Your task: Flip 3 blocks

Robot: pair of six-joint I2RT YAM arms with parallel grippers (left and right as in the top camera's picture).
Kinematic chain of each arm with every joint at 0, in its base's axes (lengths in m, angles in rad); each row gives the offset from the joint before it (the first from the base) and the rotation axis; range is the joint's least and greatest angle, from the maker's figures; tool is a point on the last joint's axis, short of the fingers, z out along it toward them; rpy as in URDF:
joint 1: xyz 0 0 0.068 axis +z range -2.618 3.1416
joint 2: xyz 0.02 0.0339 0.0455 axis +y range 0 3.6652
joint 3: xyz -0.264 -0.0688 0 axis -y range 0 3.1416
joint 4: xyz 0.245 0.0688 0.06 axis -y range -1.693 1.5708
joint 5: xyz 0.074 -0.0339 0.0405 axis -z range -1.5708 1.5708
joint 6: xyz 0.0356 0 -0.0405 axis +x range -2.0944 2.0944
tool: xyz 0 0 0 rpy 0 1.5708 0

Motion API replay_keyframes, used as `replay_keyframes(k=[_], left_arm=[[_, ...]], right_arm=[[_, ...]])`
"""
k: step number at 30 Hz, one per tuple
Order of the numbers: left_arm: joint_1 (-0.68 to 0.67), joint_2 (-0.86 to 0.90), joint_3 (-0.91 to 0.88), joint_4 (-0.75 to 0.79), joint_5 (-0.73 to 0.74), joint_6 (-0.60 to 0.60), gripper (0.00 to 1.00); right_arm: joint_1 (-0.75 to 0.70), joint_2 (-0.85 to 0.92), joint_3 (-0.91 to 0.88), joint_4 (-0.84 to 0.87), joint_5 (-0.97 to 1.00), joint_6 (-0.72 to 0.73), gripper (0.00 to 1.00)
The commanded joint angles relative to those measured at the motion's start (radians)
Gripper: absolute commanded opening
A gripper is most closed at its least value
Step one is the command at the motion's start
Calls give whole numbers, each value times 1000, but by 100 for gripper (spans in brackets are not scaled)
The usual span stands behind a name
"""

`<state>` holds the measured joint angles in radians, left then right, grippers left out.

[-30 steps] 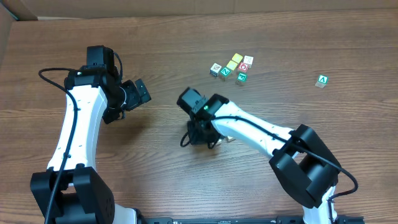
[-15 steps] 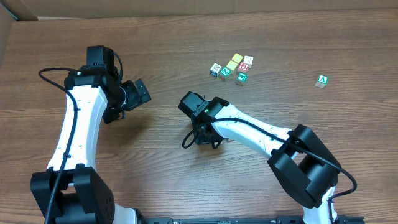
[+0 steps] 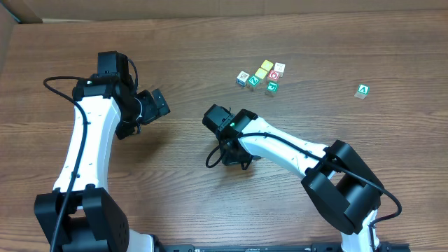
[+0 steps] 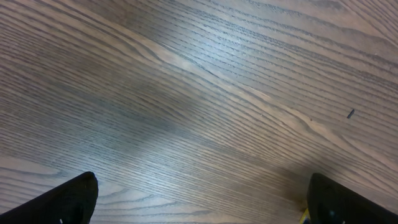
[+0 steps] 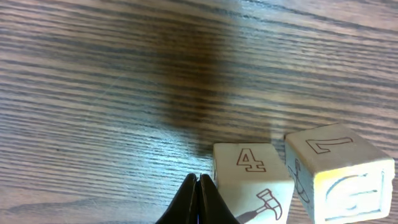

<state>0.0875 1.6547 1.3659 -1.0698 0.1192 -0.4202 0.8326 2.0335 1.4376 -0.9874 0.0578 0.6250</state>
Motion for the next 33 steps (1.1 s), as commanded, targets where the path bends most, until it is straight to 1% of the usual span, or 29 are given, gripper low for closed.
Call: replay_keyframes(k=[1,8,11,17,22,23,33], left_arm=[[4,6,13,-2,4,-14,100],[4,6,13,-2,4,-14,100],[4,6,13,-2,4,-14,100],[4,6,13,-2,4,-14,100],[4,6,13,-2,4,-14,100],[4,6,13,-2,4,-14,100],[4,6,13,-2,4,-14,100]], right_arm=[[-3,-23,-11,1,24,6,4],[-3,-23,-12,-13,24,-12,4],[-3,-23,-12,-14,24,-82,4],[-3,-23,-12,-14,24,-106,4],[-3,-23,-12,-21,24,-189,6],[-3,-23,-12,-24,24,-188,8],[-7,-23,-11,-39,18,-188,7]])
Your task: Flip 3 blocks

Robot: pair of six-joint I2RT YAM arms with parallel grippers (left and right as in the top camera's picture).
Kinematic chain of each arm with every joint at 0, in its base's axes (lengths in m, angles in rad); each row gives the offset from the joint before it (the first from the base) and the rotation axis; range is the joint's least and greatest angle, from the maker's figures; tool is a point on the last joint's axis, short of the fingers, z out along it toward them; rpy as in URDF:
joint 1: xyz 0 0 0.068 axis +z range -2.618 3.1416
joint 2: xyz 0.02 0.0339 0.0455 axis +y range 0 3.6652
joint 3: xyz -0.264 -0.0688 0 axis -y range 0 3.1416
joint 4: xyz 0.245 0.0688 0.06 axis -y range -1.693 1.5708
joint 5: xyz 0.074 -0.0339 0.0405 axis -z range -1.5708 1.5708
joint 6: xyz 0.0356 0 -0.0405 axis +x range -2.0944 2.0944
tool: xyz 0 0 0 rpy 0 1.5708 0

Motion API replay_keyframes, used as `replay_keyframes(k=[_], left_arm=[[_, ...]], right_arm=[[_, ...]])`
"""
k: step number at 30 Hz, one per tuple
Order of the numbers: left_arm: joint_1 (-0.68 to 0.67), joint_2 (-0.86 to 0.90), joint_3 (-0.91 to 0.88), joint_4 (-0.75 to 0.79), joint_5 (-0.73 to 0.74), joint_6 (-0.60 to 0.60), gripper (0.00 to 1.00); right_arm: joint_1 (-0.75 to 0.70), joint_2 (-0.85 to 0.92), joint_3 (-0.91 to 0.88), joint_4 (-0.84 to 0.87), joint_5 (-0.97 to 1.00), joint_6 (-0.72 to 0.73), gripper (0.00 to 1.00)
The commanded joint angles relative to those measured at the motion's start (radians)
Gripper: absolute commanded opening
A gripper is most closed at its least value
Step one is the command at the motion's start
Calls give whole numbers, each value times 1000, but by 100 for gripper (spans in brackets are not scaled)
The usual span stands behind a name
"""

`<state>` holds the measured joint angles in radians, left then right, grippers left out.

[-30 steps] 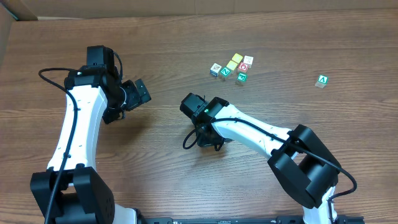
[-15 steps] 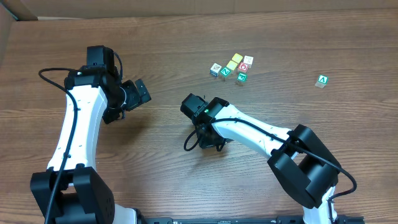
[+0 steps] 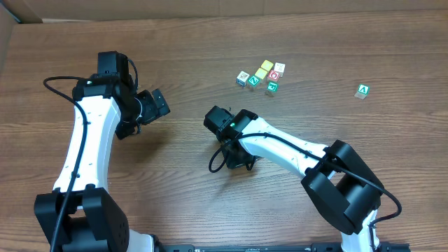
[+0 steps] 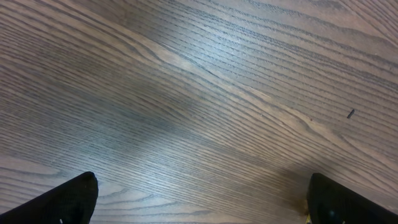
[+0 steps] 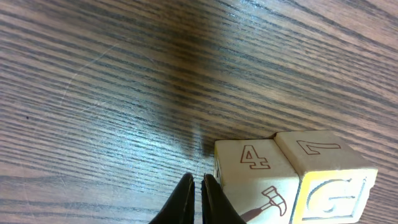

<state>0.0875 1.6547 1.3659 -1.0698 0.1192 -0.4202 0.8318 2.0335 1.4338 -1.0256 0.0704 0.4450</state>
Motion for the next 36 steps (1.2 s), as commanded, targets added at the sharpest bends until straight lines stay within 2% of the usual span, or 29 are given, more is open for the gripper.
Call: replay_keyframes(k=[1,6,15,31,36], left_arm=[[4,6,13,-2,4,-14,100],[4,6,13,-2,4,-14,100],[4,6,13,-2,4,-14,100],[4,6,13,-2,4,-14,100],[4,6,13,-2,4,-14,100]], right_arm=[[-6,-23,-6,-2,-1,-8,7],[-12,-23,22,-11,-50,-8,4],[-47,-23,90,-180,-91,-8,4],[-48,-23,56,-190,-108,-9,4],[-48,-23,56,-241,-114,-8,4]])
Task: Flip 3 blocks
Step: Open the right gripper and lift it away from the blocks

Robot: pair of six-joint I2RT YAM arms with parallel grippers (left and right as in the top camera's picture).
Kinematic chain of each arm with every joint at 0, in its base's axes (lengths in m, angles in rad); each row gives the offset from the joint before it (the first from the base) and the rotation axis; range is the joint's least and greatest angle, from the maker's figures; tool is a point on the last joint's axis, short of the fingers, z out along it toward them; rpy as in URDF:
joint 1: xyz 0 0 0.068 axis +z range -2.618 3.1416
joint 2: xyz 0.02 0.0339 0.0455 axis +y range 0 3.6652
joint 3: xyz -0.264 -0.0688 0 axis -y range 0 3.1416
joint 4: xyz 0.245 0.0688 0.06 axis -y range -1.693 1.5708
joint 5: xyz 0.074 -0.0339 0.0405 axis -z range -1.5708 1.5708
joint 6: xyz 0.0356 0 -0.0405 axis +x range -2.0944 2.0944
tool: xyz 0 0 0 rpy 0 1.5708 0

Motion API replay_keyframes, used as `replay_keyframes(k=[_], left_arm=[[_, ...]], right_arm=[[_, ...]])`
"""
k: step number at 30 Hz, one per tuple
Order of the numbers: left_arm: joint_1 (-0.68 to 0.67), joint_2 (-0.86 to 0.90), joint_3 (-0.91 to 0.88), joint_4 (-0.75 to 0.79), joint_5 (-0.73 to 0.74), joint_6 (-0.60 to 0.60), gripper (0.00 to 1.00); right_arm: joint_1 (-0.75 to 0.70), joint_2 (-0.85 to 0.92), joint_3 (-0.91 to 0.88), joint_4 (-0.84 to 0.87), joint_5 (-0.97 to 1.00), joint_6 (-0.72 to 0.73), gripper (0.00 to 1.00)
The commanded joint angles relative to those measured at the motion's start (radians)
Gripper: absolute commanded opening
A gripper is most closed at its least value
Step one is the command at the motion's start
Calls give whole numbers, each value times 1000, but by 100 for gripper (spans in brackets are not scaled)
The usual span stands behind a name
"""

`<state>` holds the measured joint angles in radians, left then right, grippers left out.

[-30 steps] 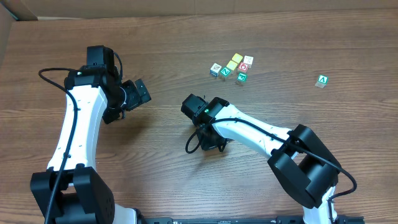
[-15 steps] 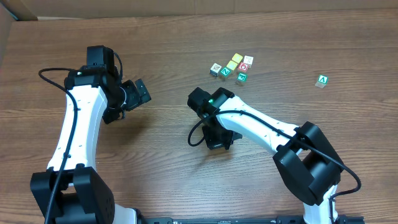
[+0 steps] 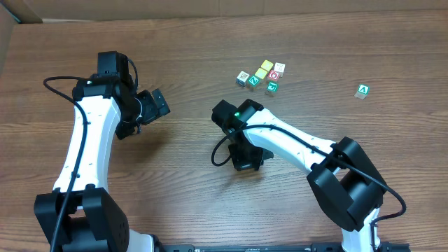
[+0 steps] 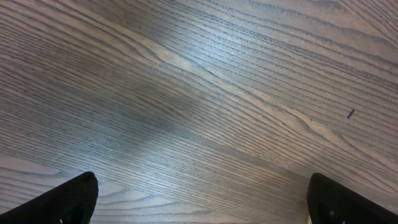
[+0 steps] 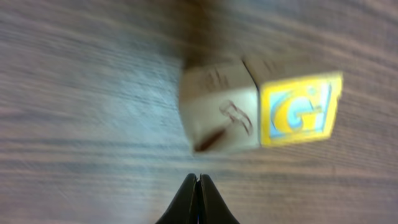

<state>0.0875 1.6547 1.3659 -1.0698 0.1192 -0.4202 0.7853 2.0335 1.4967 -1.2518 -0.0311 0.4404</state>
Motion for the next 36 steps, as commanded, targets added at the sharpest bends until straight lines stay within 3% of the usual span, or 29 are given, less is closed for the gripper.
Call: replay_keyframes(k=[1,36], left_arm=[[4,6,13,-2,4,-14,100],[4,6,13,-2,4,-14,100]], right_arm=[[-1,-23,-7,-14,-12,-3,4],[-2,-23,-76,126,38,-3,4]])
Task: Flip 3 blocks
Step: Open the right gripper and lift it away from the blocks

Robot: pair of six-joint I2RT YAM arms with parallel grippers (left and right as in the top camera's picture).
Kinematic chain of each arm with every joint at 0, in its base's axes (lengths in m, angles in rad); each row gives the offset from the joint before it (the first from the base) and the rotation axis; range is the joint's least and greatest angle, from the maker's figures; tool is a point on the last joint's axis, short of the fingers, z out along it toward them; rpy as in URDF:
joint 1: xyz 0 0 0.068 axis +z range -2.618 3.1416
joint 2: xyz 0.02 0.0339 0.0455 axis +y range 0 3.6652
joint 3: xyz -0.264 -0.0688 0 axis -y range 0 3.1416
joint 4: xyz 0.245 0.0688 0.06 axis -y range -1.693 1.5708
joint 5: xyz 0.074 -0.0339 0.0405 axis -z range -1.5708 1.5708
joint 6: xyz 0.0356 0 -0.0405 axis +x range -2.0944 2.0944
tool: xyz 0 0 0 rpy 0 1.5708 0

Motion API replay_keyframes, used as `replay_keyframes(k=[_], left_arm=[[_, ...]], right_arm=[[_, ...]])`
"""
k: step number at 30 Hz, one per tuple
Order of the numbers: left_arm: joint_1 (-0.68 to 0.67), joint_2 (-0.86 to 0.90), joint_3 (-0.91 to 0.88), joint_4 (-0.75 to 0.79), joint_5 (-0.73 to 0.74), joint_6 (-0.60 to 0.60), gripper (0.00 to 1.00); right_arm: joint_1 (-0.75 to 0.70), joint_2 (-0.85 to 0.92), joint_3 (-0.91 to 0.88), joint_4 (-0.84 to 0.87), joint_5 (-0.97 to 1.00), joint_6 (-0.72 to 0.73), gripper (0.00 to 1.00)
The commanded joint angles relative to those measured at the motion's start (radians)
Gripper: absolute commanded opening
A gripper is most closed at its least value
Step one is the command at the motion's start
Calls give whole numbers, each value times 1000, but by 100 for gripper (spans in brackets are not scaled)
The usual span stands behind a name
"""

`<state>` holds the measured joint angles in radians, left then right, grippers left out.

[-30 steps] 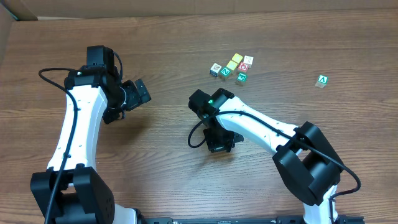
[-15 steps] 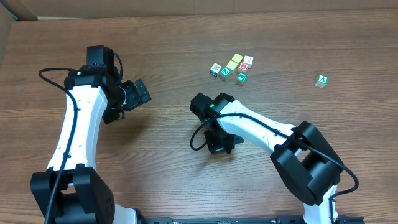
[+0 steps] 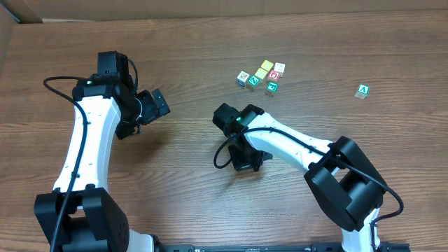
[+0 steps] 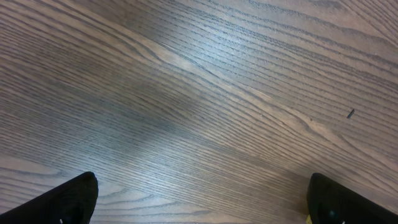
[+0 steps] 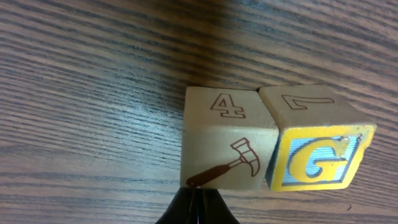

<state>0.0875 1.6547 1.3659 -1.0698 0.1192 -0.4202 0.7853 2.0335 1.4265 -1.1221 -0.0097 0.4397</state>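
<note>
Two wooden blocks sit side by side in the right wrist view. One shows a hammer and a 4 (image 5: 229,148); the other has a yellow G face and a 7 (image 5: 318,149). My right gripper (image 5: 198,204) is shut, its tips touching the lower edge of the hammer face. In the overhead view the right gripper (image 3: 246,158) covers both blocks near the table's middle. My left gripper (image 3: 150,105) hangs open over bare wood at the left, and its fingers (image 4: 69,198) hold nothing.
A cluster of several small coloured blocks (image 3: 262,75) lies at the back centre. A single green block (image 3: 362,90) lies at the back right. The table is brown wood (image 4: 199,93). A cardboard edge shows at the far left corner.
The right wrist view was blurred, with the blocks a short way ahead of the shut tips. Now it is sharp and the tips touch the hammer block. The left arm has not moved.
The shut right tips were beside the 4/hammer block, with the G block a little apart and tilted. Then the tips were slightly parted and both blocks touched each other. Then the tips were shut short of the pair, and now they rest against the hammer face. The left arm stayed still.
</note>
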Motion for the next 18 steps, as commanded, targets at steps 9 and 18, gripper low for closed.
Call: replay_keyframes(k=[9,18], left_arm=[[4,6,13,-2,4,-14,100],[4,6,13,-2,4,-14,100]], right_arm=[[-2,-23,-5,13,47,-3,4],[-2,-26,29,-56,27,-3,4]])
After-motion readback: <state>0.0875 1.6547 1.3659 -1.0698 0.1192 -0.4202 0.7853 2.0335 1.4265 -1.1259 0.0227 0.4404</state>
